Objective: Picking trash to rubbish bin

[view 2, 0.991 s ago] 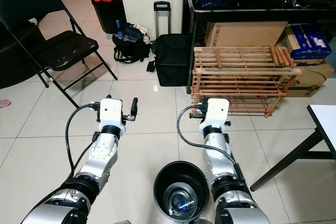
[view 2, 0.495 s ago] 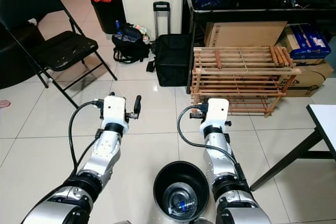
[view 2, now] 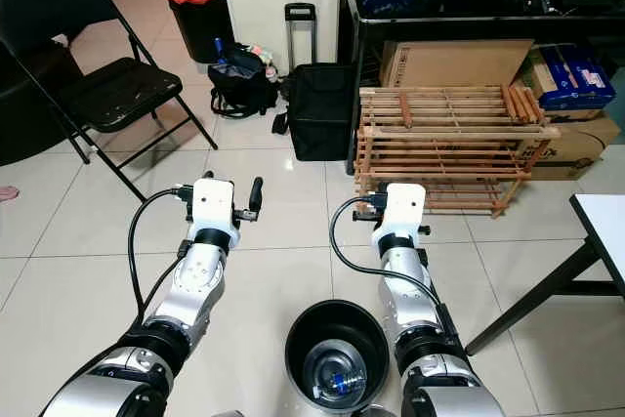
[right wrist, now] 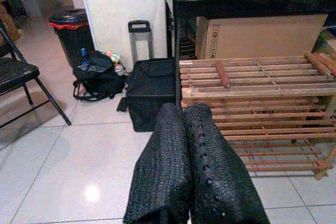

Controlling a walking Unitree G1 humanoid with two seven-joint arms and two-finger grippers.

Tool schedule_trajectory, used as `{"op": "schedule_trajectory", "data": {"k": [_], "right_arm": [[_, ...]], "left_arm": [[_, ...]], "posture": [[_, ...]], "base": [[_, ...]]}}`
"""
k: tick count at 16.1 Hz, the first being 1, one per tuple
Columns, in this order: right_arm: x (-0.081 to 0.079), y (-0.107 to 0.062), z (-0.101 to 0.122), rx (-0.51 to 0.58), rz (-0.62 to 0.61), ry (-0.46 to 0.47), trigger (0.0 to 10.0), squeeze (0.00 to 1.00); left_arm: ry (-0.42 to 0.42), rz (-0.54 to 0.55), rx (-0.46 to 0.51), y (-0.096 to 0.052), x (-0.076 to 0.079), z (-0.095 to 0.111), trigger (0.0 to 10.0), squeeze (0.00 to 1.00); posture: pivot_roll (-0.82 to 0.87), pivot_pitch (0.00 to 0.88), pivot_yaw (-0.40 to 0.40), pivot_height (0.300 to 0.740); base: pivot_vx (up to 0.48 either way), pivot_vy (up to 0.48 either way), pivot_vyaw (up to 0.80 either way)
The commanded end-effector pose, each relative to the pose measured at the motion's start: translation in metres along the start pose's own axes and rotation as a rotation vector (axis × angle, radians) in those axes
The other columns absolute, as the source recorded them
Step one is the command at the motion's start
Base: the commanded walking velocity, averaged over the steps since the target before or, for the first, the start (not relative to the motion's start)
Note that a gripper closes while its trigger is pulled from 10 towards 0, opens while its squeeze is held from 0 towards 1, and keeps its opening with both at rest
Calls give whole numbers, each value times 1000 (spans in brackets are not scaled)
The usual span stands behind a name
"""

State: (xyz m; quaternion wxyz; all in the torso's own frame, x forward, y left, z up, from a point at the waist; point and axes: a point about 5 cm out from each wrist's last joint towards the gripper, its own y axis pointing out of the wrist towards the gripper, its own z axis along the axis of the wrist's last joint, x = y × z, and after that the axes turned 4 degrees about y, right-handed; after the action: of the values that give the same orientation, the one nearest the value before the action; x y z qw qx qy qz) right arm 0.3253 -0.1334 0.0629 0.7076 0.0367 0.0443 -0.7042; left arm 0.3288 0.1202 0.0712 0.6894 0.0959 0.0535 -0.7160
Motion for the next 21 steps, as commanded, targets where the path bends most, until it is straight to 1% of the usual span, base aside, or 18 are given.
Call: {"op": "schedule_trajectory", "data": {"k": [1, 14, 21], "right_arm": [[-2, 1, -1, -17, 13, 0, 10000, 0], [-4, 2, -2, -25, 28, 1, 10000, 0], [-3, 2, -1, -23, 28, -1, 10000, 0]], "left_arm": [[3, -1, -11, 0, 2, -1, 10000, 0], [2, 0, -9, 1, 2, 0, 10000, 0], [3, -1, -11, 1, 2, -1, 10000, 0]], "posture": [[-17, 34, 16, 740], [-15, 23, 14, 740], [-16, 33, 13, 740]], "base": [[-292, 0, 0], [-309, 0, 0], [0, 0, 0]]}}
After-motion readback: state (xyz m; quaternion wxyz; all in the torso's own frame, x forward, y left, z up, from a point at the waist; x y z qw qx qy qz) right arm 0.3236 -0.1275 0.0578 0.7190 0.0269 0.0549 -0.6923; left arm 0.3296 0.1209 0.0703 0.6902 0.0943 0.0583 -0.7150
